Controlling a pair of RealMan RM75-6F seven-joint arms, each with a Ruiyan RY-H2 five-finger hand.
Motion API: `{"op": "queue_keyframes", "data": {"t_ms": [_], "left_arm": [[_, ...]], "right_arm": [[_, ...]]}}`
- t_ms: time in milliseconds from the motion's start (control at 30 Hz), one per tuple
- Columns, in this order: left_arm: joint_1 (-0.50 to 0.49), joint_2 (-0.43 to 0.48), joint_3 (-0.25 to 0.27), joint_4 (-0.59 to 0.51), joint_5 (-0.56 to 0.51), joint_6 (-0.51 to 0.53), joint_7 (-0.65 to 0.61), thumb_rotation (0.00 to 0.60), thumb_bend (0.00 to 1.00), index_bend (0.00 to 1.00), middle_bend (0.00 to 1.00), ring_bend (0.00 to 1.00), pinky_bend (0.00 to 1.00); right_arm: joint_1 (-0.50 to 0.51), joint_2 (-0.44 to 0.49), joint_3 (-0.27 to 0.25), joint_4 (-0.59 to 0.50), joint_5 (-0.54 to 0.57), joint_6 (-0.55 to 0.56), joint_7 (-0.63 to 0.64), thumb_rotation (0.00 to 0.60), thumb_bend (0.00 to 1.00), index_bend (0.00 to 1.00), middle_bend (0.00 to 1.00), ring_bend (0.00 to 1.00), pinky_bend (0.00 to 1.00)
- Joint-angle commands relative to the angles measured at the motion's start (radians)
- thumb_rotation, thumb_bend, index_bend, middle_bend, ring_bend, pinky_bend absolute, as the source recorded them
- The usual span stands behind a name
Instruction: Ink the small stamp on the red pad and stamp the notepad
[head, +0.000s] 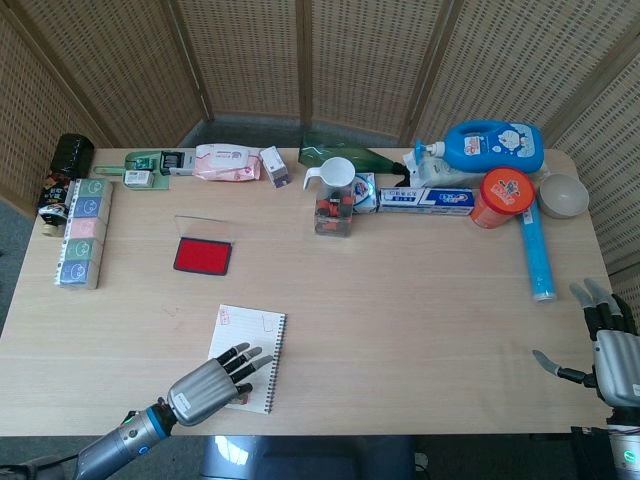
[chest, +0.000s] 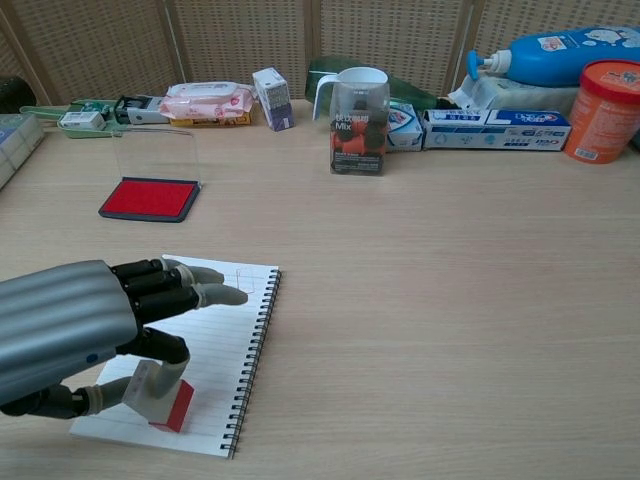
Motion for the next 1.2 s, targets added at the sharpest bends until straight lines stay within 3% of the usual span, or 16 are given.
{"op": "queue_keyframes", "data": {"t_ms": [33,900,1200], "left_arm": [[0.001,-0.007,-0.008,-0.018,0.001,-0.021,0.029,0.600,0.41,0.61,0.00,0.00,0.09],[-0.005,-0.038,-0.052,-0.043,-0.031,-0.130,0.152,0.600,0.41,0.62,0.00,0.00,0.09],[-0.001,-0.057,-0.059,-0.024,-0.032,-0.130,0.154,0.600,0.42,0.72,0.00,0.00,0.10]], "right_arm": [[-0.001,0.001,0.000,0.000,0.000,0.002,0.002,0.400,0.00,0.00,0.00,0.00,0.00],[-0.002,0.007,0.003,-0.012,0.005,0.001,0.005,0.403,0.00,0.00,0.00,0.00,0.00],[-0.003,0.011,0.004,-0.011,0.003,0.005,0.012,0.396,0.00,0.00,0.00,0.00,0.00]]}}
